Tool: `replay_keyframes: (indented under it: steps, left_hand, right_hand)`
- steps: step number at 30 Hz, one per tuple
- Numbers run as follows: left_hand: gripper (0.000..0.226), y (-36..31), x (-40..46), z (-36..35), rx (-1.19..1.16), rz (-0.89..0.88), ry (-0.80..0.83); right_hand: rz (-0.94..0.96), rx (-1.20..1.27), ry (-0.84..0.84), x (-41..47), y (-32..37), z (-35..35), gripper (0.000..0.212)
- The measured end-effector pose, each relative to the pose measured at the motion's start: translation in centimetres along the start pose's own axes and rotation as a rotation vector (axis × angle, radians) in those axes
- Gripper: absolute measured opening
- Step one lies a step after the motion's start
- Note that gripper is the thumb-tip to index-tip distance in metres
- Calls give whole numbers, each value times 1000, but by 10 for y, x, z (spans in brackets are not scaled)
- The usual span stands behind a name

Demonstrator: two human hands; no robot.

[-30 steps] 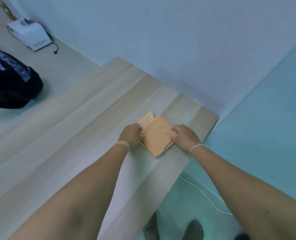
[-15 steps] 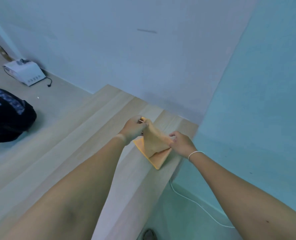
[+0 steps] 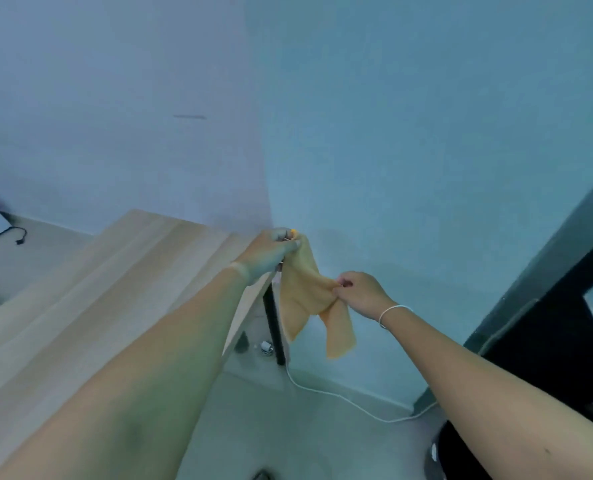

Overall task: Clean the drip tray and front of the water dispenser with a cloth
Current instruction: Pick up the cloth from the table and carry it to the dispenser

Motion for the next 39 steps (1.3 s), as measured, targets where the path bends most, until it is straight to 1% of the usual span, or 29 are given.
replay_keyframes:
  steps: [2, 8, 10, 11, 12, 14, 15, 16, 18, 23, 25, 26, 28, 30, 31, 33, 36, 37, 39]
  left_hand:
    - [19, -10, -4, -40, 30, -16, 64]
    - [4, -35, -5, -148, 88, -29, 289]
    - [5, -45, -4, -178, 113, -41, 369]
    - [6, -50, -3, -193, 130, -48, 414]
    - [8, -54, -3, -206, 148, -55, 460]
    - [10, -61, -3, -231, 184, -69, 545]
    - [11, -63, -4, -243, 194, -71, 584]
    - [14, -65, -4, -257, 202, -74, 631]
    - [22, -68, -4, -274, 218, -84, 686]
    - [18, -83, -9, -314, 254, -99, 867]
    - [19, -90, -12, -327, 263, -100, 936]
    - [19, -92, -13, -332, 274, -101, 953]
    - [18, -95, -14, -342, 285, -101, 957]
    - [19, -96, -12, -354, 282, -103, 929]
    - [20, -96, -11, -362, 270, -98, 915]
    - [21, -92, -6, -371, 264, -79, 889]
    - [21, -81, -6, -391, 254, -33, 836]
    - [19, -78, -9, -399, 251, -18, 825]
    - [6, -71, -17, -417, 254, 20, 805]
  right_hand:
    - [-44, 16, -25, -27, -25, 26, 30]
    - [-230, 133, -43, -94, -93, 89, 23]
    - [-278, 182, -59, -111, -110, 105, 15]
    - [-299, 202, -78, -119, -117, 112, 7]
    - [-311, 218, -103, -128, -124, 118, 9]
    - [-339, 256, -186, -143, -137, 131, 30]
    - [-349, 275, -236, -151, -142, 137, 37]
    - [-360, 291, -287, -160, -148, 144, 42]
    - [-367, 314, -329, -170, -154, 152, 50]
    - [-386, 357, -349, -192, -167, 158, 58]
    - [-379, 386, -384, -200, -173, 162, 54]
    - [-382, 411, -400, -203, -175, 164, 46]
    - [-399, 446, -402, -211, -179, 169, 23]
    - [-408, 431, -377, -221, -186, 180, 9]
    - [-399, 413, -373, -225, -192, 190, 8]
    - [-372, 354, -375, -232, -201, 209, 14]
    - [-346, 303, -310, -236, -216, 234, 8]
    - [-336, 309, -283, -236, -222, 242, 8]
    - [-312, 287, -218, -237, -233, 257, 11]
Point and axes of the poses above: each hand's wrist, its own x-axis towards the middle knuckle, its own z-axis out of the back of the hand, y = z × x, the point moved 2 cm from there along x, towards the middle knuckle, and after that the axes turned 1 degree about z, right-handed, at the moved point
